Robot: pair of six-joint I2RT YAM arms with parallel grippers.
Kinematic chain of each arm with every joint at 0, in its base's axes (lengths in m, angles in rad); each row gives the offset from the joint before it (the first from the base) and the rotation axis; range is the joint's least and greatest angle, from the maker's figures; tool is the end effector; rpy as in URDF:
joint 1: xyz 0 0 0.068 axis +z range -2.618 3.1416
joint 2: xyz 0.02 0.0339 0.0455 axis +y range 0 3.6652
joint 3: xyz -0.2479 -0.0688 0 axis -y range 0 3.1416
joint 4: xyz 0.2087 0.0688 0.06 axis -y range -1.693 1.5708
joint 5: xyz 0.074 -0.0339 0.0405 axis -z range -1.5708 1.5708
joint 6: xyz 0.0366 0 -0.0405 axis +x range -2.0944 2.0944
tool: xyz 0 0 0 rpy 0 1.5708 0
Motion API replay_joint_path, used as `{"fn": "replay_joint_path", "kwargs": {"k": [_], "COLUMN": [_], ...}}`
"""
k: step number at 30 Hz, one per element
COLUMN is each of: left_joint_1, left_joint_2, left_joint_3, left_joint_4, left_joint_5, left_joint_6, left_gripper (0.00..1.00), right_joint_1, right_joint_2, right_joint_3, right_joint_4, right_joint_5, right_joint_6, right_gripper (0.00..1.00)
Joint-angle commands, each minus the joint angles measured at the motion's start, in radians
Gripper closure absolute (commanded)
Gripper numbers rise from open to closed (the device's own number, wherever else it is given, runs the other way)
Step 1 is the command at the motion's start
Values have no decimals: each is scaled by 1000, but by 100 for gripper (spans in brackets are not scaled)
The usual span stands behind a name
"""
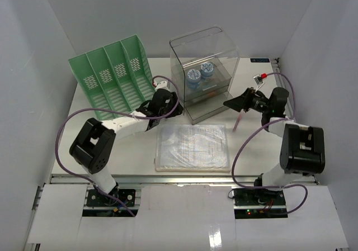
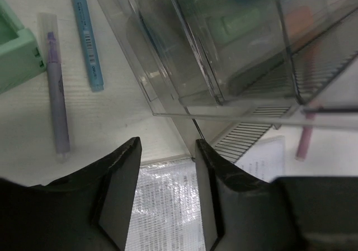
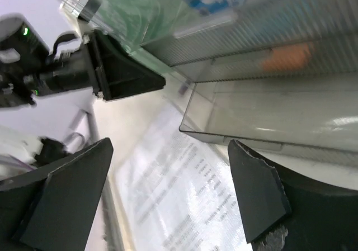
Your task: Organize the desk
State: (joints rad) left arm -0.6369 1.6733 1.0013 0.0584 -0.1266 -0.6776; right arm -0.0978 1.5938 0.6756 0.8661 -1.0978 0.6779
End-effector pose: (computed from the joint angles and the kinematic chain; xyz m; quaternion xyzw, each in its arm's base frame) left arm 0.2731 -0.1962 0.2136 -0.0472 0.8851 -0.2363 0.3982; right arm 0.2924 0.0040 0.2272 -0.0985 0.7086 0.5306 0.4546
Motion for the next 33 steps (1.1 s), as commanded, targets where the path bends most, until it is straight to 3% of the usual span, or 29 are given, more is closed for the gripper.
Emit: {"fn": "replay_joint_path", "kwargs": {"k": [1, 9, 33], "left_joint_1": [2, 3, 8], "left_joint_2": [92, 157, 335], "left_joint_3": [138, 187, 344], "left_joint_4": [-113, -142, -189], "left_joint_5": [-55, -166, -278], "left_joint_6": [37, 36, 129], "left_gripper": [48, 54, 51], "right_joint_1": [35, 29, -76], "right_joint_2": [-274, -437, -423], "right_joint_3": [115, 38, 22], "right_joint_4": [-772, -747, -714], "right_joint_5": [116, 105, 0], "right_joint_6": [-864, -943, -877], "right_gripper": [10, 10, 10]}}
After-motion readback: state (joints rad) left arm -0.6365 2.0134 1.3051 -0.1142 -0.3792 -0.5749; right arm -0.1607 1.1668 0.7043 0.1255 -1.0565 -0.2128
